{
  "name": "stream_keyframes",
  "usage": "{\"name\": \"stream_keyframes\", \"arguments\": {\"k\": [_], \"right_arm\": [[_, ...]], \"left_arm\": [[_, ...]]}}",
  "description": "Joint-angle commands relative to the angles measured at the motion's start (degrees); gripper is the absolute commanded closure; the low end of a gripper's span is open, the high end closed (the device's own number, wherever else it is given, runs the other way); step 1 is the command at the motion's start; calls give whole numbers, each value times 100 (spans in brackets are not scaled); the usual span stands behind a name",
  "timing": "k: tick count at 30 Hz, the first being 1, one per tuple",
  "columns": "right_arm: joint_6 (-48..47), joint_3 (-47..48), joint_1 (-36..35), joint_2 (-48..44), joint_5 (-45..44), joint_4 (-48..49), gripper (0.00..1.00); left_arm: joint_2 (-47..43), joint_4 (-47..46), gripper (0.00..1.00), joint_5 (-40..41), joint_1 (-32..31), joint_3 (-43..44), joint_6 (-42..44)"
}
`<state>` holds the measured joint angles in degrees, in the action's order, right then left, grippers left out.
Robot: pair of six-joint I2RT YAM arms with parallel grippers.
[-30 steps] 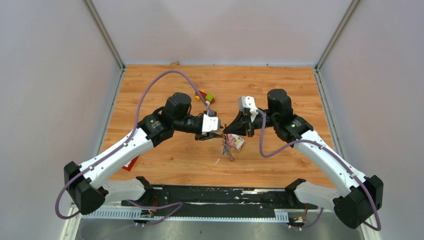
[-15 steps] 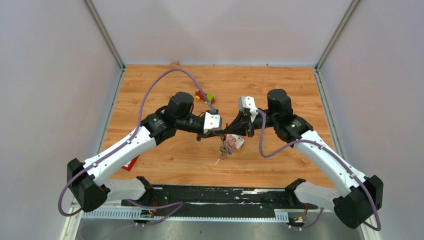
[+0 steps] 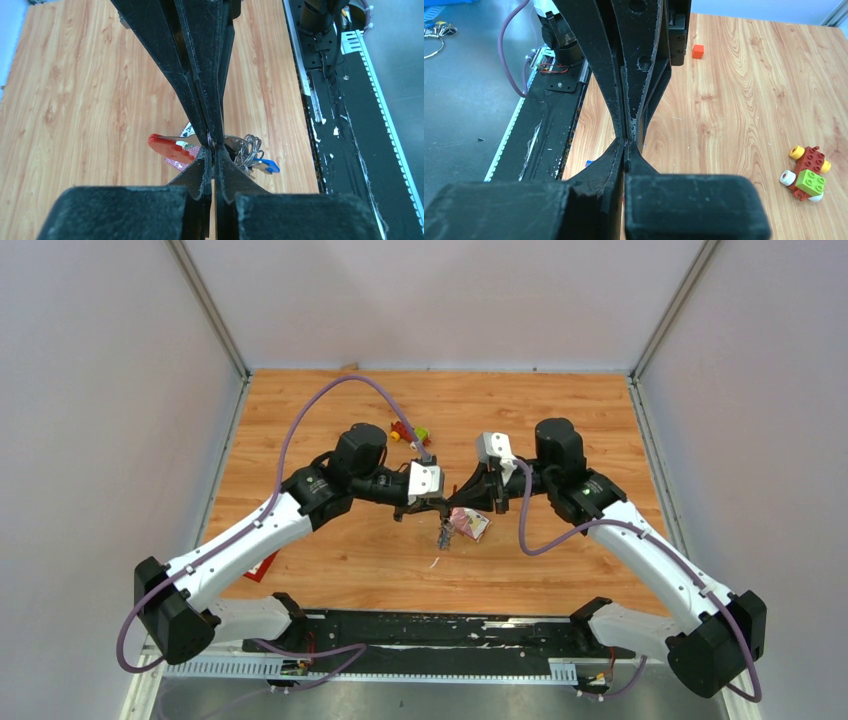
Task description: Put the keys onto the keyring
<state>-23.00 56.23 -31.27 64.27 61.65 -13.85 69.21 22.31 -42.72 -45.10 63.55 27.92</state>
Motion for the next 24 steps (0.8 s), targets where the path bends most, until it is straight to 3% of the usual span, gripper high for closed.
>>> {"name": "stream_keyframes", "arguments": {"k": [1, 24], "right_arm": [[-121, 9, 126, -122, -89, 173, 100], [-174, 44, 161, 67, -287, 61, 100]], "left_arm": [[-312, -273, 100, -62, -21, 40, -101], [-515, 303, 100, 260, -16, 170, 92]]}}
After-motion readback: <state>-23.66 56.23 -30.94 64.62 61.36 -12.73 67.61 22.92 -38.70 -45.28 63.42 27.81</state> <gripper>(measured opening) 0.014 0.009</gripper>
